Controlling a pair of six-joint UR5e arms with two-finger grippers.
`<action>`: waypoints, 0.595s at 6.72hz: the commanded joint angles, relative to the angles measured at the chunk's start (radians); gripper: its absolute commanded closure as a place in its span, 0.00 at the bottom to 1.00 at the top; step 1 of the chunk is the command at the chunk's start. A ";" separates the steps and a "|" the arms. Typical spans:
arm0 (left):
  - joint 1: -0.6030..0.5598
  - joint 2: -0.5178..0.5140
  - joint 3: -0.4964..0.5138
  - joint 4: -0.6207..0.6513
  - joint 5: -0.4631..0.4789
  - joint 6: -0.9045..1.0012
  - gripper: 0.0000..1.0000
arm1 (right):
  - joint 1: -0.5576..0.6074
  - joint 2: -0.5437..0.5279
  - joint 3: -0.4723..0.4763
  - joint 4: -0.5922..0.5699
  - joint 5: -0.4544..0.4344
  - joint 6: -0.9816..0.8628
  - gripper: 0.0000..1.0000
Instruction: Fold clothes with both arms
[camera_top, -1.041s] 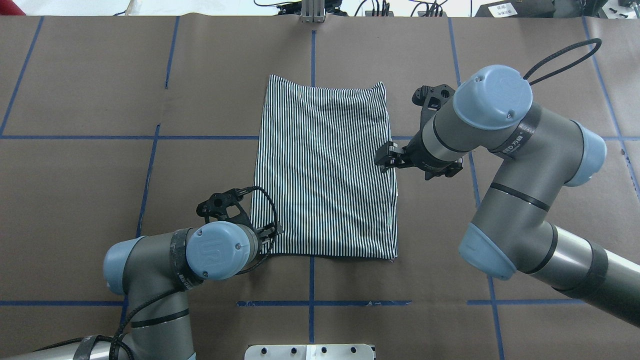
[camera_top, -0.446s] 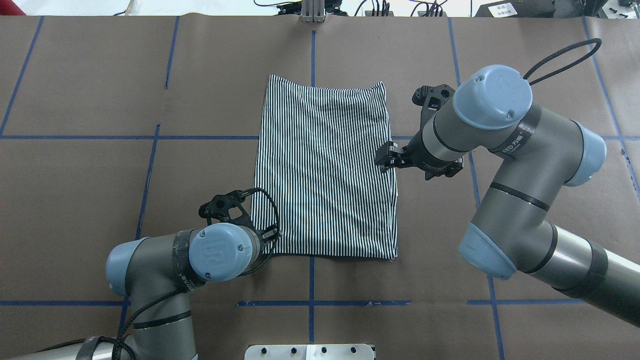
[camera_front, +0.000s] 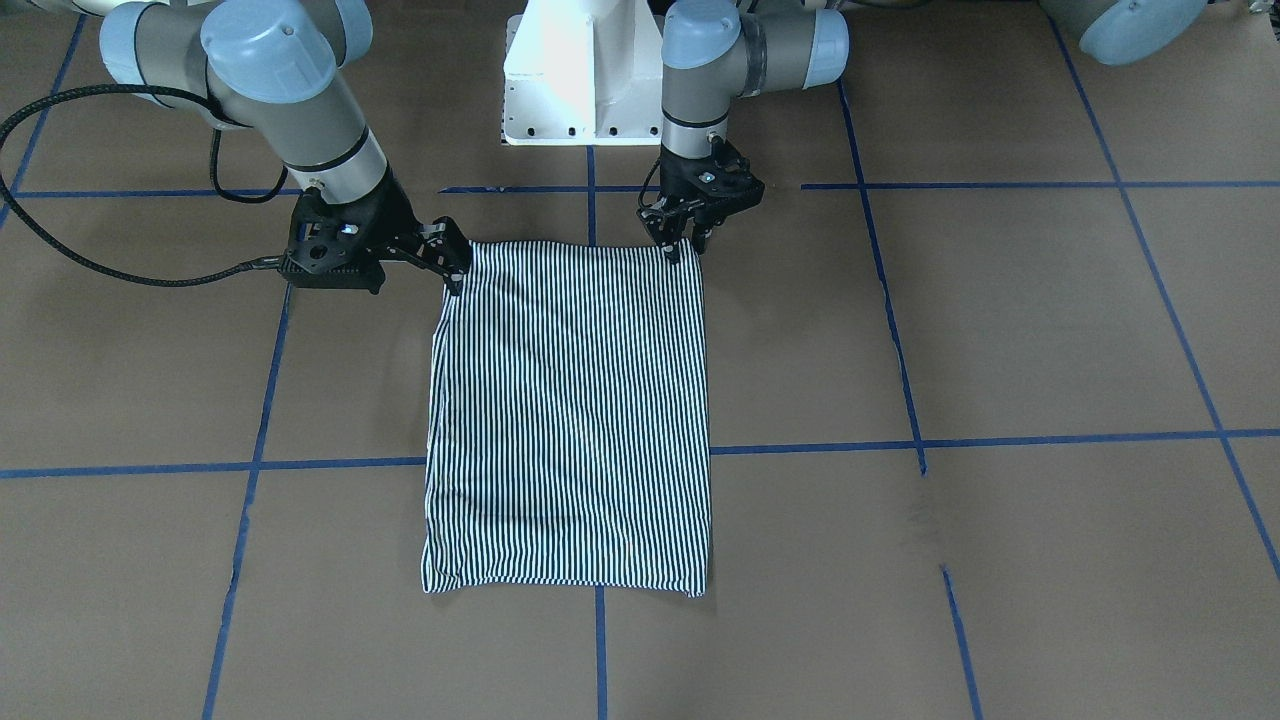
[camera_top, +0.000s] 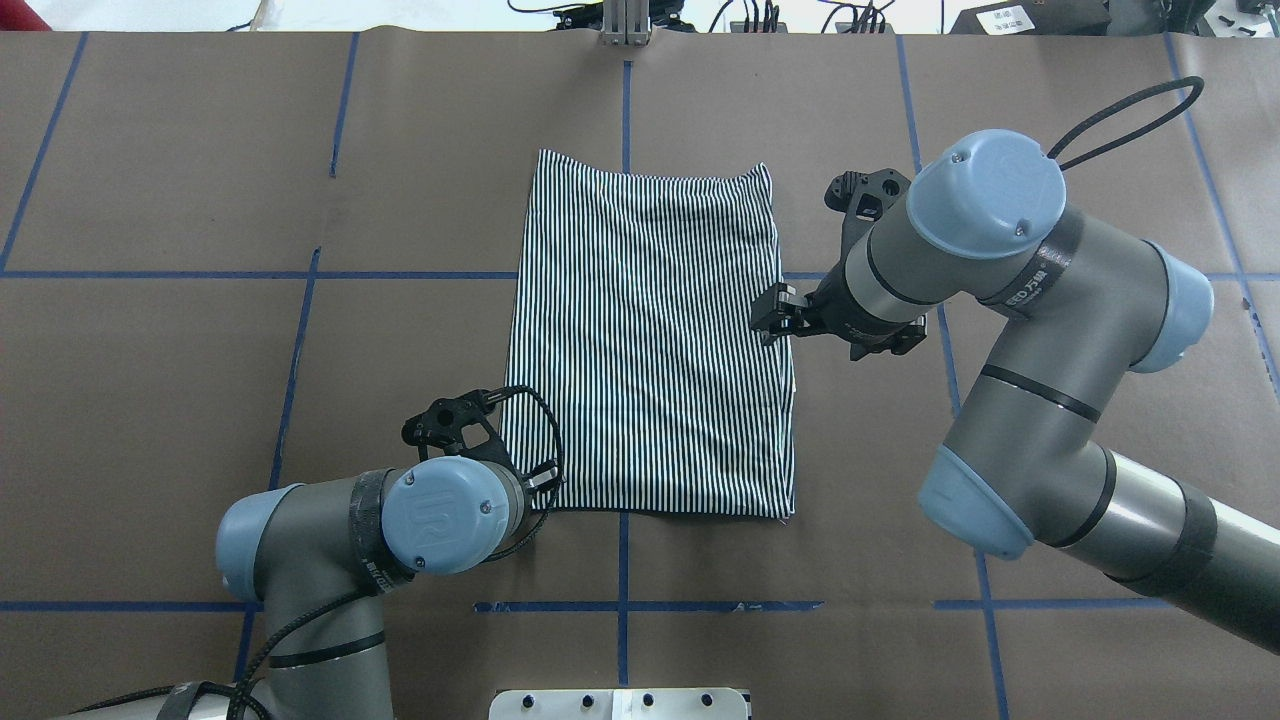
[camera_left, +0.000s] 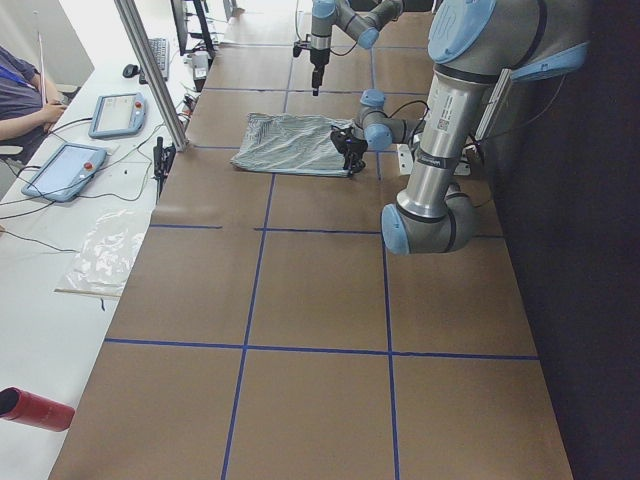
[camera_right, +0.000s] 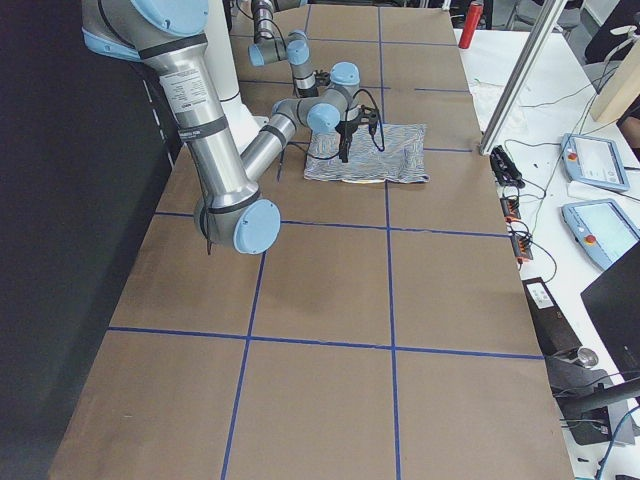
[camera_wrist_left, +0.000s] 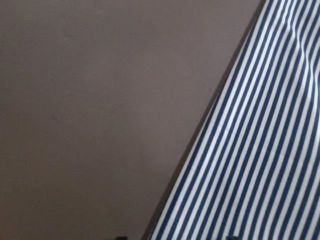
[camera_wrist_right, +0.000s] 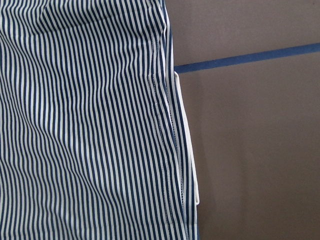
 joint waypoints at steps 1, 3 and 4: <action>0.002 -0.001 -0.002 0.002 0.000 -0.002 1.00 | 0.000 -0.005 0.000 0.000 -0.001 0.000 0.00; 0.002 -0.001 -0.005 0.000 0.018 -0.014 1.00 | -0.001 -0.011 0.000 0.000 -0.003 0.000 0.00; 0.001 0.000 -0.029 0.005 0.016 -0.003 1.00 | -0.001 -0.010 0.000 0.000 -0.001 0.003 0.00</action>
